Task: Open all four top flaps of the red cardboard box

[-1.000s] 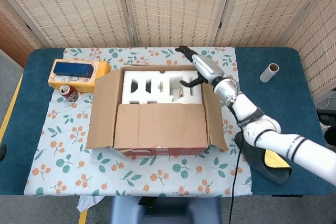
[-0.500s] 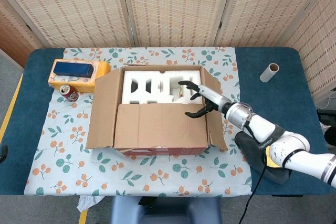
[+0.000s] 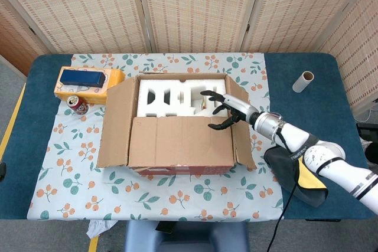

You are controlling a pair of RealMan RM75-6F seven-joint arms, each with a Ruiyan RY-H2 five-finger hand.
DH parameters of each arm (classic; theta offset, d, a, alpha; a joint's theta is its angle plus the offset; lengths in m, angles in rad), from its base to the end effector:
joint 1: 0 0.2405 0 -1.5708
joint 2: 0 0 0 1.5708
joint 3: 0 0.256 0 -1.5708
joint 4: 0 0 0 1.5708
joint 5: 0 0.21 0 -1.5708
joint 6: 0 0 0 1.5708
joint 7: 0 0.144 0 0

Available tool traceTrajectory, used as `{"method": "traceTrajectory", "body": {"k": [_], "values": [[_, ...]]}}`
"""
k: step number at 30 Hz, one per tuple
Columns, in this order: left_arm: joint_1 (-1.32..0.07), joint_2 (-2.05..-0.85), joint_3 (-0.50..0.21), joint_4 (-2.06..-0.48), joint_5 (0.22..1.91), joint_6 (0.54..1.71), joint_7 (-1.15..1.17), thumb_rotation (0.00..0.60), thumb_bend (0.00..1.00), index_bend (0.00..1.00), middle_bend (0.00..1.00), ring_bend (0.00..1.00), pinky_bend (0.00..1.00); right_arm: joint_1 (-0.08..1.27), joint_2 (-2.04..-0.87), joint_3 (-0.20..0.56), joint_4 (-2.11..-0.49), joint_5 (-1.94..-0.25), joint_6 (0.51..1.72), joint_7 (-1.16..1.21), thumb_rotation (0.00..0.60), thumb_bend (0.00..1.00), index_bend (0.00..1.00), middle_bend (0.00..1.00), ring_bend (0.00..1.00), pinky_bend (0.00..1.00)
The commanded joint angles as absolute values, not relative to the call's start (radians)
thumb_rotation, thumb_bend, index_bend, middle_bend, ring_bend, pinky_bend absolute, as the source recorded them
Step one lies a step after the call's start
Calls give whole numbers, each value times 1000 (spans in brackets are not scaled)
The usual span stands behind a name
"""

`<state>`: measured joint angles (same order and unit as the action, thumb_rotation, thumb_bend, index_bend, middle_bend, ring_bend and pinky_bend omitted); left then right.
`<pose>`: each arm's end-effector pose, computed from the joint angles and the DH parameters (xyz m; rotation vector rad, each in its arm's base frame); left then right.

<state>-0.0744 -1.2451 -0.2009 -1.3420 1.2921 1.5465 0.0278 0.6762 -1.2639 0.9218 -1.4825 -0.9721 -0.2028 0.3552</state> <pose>-0.3644 0.2030 0.1917 -1.0845 -0.7202 -0.7994 -0.0897 -0.4121 0.1018 1.7599 -2.0462 1.0745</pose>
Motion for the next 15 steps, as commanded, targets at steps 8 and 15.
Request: {"method": "traceTrajectory", "body": {"k": [8, 15], "values": [[-75, -1244, -199, -1345, 1294, 1543, 28, 600, 437, 0, 0, 0, 0, 642, -1325, 978, -1409, -855, -319, 198, 600, 365, 0, 0, 28, 287], [-74, -1246, -199, -1344, 1295, 1546, 30, 600, 438, 0, 0, 0, 0, 627, -1333, 995, -1398, -796, -347, 144, 600, 365, 0, 0, 33, 408]]}}
